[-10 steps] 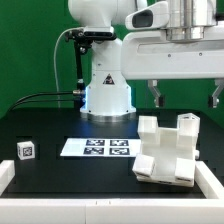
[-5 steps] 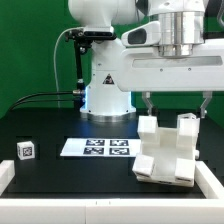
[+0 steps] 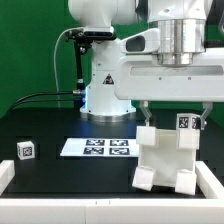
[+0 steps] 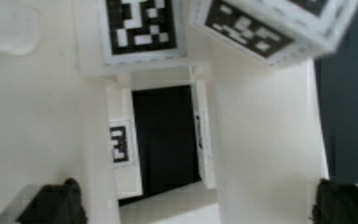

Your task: Assemble chair

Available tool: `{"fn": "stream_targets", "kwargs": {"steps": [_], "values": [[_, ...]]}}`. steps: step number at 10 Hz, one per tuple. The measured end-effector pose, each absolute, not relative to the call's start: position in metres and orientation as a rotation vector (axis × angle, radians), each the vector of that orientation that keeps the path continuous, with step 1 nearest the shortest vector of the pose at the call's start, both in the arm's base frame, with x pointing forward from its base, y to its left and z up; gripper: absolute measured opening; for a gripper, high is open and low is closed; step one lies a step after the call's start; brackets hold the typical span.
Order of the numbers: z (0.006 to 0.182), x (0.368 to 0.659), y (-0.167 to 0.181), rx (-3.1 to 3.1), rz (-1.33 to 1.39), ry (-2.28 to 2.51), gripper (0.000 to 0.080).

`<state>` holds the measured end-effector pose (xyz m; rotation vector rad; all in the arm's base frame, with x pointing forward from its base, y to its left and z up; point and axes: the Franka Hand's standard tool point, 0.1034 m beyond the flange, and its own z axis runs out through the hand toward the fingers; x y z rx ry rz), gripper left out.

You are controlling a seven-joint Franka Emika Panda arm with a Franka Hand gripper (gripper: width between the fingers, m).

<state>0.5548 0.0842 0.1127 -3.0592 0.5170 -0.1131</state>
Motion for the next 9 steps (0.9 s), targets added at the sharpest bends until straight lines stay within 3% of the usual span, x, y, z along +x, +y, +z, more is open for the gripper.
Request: {"fn": "stream_targets", "kwargs": {"steps": [2, 5, 9], "values": [[0.101, 0.563, 0.083, -3.074, -0.109, 0.518, 0.0649], [0.101, 0.567, 0.084, -3.075, -0.095, 0.523, 0.0649], [0.118, 0.558, 0.105, -3.048, 0.060, 0.567, 0.0649]]}}
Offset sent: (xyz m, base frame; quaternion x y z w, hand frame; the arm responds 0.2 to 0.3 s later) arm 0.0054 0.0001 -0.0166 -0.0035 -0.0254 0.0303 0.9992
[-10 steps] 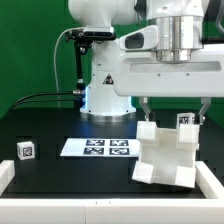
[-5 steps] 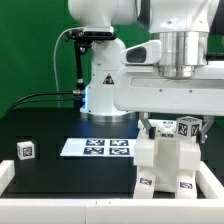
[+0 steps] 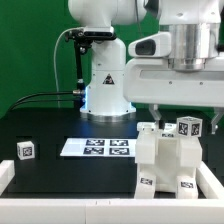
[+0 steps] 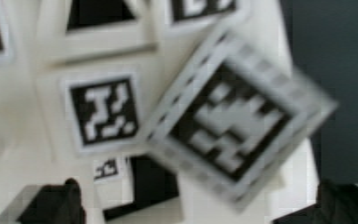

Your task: Assemble chair

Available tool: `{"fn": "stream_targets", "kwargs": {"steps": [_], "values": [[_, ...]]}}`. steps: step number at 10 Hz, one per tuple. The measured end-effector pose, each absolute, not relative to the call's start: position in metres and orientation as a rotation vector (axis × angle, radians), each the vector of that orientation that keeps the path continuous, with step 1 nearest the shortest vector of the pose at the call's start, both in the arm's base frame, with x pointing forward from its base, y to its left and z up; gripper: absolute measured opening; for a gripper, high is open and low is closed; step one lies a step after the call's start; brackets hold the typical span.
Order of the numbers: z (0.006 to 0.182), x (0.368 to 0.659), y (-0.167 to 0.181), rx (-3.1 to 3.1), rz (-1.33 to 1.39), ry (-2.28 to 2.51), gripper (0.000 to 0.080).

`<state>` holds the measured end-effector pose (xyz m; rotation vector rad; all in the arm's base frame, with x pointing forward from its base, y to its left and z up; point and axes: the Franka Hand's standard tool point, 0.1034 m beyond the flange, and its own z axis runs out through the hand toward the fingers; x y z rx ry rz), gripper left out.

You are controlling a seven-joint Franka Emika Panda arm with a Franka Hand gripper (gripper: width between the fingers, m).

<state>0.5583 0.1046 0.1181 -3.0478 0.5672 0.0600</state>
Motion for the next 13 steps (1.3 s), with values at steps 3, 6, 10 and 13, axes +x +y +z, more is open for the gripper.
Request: {"fn": "stream_targets", "kwargs": {"steps": [3, 6, 10, 13], "values": [[0.121, 0.546, 0.123, -3.043, 0.050, 0.561, 0.0649], [0.120, 0.546, 0.121, -3.062, 0.037, 0.435, 0.0649], [0.110, 0.539, 0.120, -3.087, -0.004, 0.224, 0.0649], [0.110, 0.539, 0.119, -3.087, -0.004, 0.229, 0.0649]]}}
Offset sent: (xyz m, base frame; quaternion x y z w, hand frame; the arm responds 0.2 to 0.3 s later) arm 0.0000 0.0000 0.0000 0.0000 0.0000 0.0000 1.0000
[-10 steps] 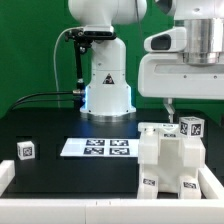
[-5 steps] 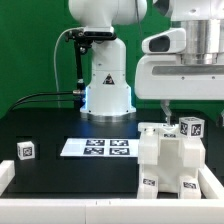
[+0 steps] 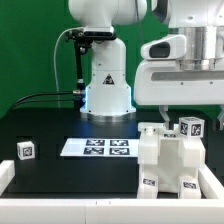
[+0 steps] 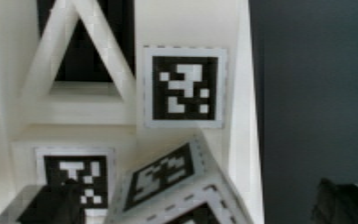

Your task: Assemble chair

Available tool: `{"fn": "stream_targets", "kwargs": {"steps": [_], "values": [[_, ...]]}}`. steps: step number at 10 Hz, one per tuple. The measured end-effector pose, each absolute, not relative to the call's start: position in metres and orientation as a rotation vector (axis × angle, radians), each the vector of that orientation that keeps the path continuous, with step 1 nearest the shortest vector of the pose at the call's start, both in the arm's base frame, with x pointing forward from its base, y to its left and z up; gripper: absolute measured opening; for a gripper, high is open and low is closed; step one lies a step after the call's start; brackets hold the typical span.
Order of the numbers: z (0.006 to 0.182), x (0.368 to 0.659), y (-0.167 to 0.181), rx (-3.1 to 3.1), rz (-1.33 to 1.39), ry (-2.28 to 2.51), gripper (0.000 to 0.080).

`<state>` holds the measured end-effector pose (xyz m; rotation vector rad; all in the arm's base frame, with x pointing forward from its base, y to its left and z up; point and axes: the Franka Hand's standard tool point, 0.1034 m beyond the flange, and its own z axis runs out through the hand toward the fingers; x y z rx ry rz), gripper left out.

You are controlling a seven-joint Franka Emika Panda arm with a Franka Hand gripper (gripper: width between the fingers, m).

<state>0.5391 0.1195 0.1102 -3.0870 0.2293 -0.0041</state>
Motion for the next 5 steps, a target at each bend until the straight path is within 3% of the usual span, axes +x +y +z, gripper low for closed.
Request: {"fn": "stream_targets", "kwargs": {"steps": [1, 2, 3, 4, 5], "values": [[0.1102, 0.5391, 0.1194, -3.087, -0.004, 0.229, 0.0548], [0.1101, 0.5391, 0.1193, -3.087, -0.004, 0.230, 0.0548], [0.1099, 0.5390, 0.1191, -3.087, -0.003, 0.230, 0.0369], [0.1099, 0.5390, 0.1191, -3.087, -0.004, 0.230, 0.0281], [0.1099, 0.5390, 0.1191, -3.087, -0.003, 0.231, 0.0281]]}}
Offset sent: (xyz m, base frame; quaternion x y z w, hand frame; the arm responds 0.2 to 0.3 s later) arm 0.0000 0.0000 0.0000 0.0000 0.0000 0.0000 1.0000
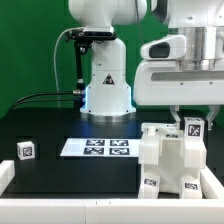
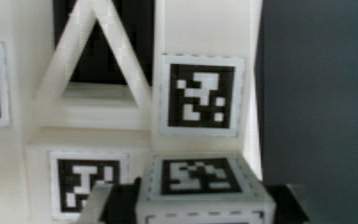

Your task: Assemble chair

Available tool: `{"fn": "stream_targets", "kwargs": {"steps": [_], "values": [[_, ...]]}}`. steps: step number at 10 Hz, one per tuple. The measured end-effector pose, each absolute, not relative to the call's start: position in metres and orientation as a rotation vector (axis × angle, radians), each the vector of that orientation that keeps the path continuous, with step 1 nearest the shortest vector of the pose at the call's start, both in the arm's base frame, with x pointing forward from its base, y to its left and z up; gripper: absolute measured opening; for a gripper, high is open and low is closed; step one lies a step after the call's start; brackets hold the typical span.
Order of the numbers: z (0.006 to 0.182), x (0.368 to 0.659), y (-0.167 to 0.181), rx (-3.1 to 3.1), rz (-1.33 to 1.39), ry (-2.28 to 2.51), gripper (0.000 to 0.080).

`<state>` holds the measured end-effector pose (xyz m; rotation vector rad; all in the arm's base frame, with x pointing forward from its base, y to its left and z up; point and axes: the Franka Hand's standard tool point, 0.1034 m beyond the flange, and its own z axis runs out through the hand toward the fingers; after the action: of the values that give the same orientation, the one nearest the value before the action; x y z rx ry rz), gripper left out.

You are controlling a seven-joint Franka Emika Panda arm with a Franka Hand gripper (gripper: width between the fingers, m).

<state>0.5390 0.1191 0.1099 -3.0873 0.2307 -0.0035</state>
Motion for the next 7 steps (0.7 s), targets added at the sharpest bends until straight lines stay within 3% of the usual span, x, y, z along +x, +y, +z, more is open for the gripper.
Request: {"fn": "stream_targets", "kwargs": {"steps": [7], "values": [[0.1099, 0.5447, 0.1207, -2.737, -0.024, 1.337, 0.0281]]}}
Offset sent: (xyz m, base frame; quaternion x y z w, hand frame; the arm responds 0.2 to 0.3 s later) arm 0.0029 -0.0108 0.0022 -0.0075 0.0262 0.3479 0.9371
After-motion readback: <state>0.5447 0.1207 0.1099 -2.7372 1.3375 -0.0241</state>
